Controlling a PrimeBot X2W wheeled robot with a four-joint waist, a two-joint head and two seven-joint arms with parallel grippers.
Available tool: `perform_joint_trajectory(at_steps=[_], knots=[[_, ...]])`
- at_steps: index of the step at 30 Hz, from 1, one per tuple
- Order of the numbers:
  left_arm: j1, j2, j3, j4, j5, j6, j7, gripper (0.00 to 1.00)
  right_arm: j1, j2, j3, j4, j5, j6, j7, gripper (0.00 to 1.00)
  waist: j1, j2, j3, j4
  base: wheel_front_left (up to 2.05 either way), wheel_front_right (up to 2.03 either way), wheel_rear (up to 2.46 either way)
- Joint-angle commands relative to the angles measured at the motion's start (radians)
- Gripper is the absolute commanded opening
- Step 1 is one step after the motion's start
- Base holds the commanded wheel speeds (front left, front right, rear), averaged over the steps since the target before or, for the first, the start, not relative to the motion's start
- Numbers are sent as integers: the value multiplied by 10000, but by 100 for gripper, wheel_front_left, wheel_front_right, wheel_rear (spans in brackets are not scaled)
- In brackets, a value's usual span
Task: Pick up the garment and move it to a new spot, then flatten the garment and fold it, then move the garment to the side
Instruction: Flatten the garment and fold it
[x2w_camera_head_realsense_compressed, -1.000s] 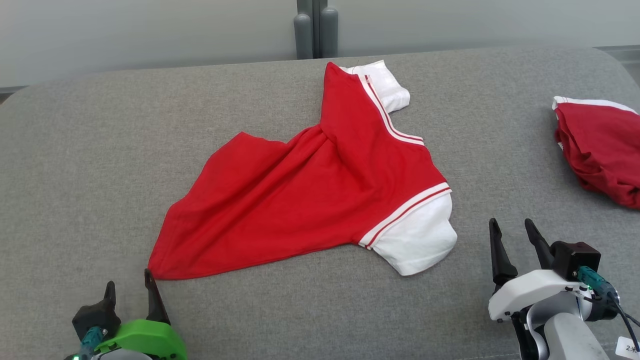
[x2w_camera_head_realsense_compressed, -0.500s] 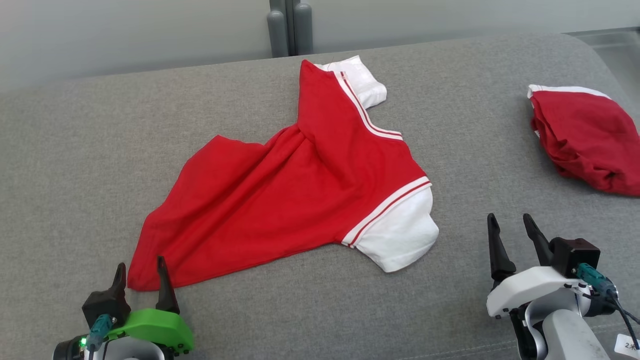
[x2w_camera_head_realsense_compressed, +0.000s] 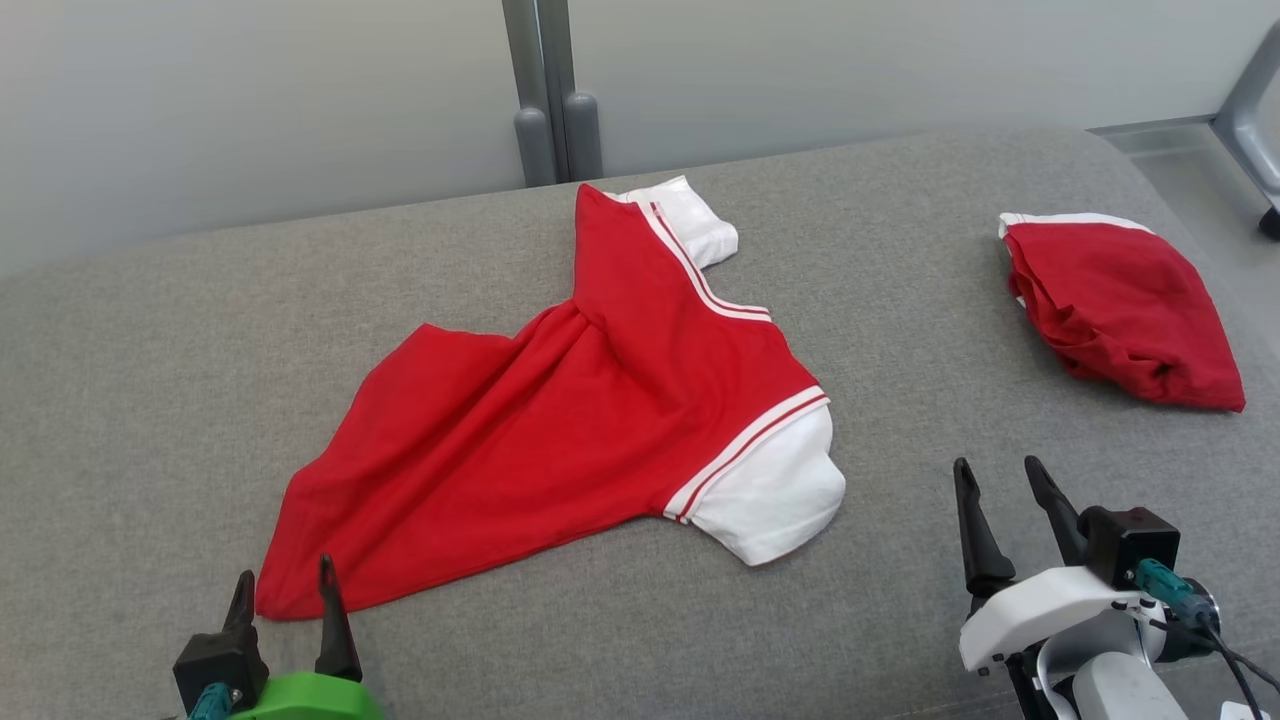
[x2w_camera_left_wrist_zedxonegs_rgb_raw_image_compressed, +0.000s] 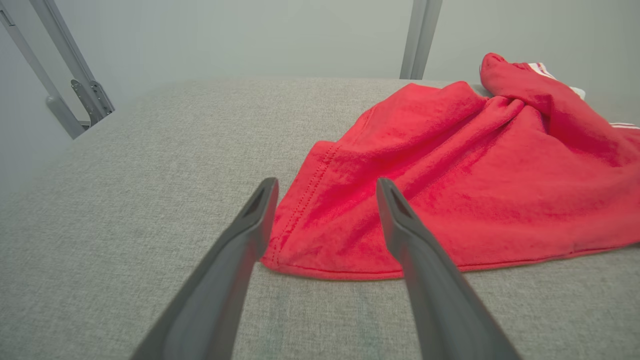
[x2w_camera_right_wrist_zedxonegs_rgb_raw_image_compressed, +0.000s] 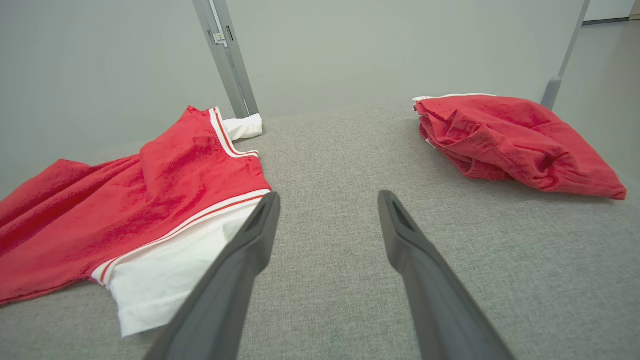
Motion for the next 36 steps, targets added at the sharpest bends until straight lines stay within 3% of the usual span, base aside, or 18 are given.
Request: perform_joint_trajectory(at_steps=[1, 10, 18, 27, 36], knots=[[185, 51, -6, -62, 113, -42, 1, 100, 158, -17, 27, -53, 24, -16, -30, 100, 0, 0, -165, -2, 0, 0, 0], [391, 51, -151, -270, 69, -15, 1, 100, 400, -15, 225, 67, 74, -16, -30, 100, 0, 0, -181, 220, 0, 0, 0], [44, 51, -581, -260, 31, -67, 1, 100, -145, -18, 791, 899, 5, -16, -30, 100, 0, 0, 354, 889, 0, 0, 0], [-219, 49, -663, -240, 133, -109, 1, 100, -795, -20, -66, 1674, -632, -16, -30, 100, 0, 0, 844, 1504, 0, 0, 0], [-458, 51, -866, -264, -40, -50, 1, 100, -1238, -23, 253, 2264, -1001, -16, -29, 100, 0, 0, 1183, 1798, 0, 0, 0]])
